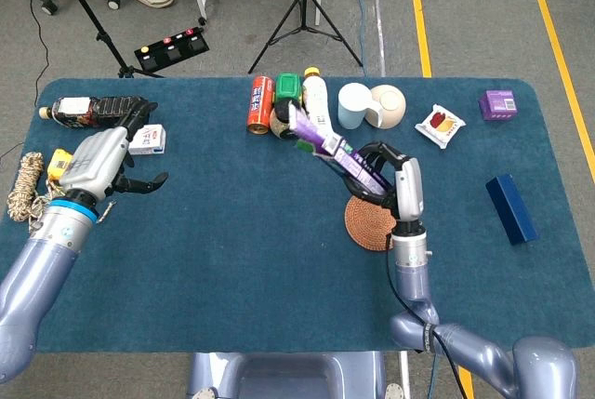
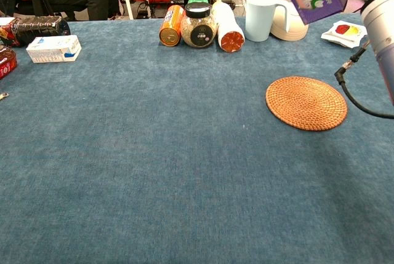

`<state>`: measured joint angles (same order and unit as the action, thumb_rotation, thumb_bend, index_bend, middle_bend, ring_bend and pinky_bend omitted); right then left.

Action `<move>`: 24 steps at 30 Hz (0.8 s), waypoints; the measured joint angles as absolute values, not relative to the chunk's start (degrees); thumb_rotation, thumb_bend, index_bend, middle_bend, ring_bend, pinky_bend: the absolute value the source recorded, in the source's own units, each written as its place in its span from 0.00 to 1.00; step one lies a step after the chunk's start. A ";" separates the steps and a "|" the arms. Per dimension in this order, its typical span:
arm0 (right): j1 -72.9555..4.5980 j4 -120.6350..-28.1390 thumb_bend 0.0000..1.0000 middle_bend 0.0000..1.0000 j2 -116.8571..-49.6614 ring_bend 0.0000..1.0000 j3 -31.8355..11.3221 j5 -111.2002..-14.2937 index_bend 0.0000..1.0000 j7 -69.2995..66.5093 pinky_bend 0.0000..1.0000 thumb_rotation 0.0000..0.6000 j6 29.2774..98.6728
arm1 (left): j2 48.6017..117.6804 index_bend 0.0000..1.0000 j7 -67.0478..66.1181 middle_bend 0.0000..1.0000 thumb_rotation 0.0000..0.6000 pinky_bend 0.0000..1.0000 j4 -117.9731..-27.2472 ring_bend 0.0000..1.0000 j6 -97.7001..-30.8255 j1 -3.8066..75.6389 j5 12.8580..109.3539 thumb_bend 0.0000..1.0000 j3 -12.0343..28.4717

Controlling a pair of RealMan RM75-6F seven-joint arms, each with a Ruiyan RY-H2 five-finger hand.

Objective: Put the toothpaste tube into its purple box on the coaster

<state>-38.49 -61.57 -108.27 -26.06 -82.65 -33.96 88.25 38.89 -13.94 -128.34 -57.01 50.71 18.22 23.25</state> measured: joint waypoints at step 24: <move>-37.64 -62.67 0.52 0.60 -107.84 0.56 -29.05 -79.13 0.54 -40.75 0.67 1.00 91.13 | 31.51 0.00 -4.11 0.00 1.00 0.45 -128.47 0.14 -52.34 47.44 22.46 0.27 25.38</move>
<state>-37.64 -62.67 -107.84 -29.05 -79.13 -40.75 91.13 31.51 -4.11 -128.47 -52.34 47.44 22.46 25.38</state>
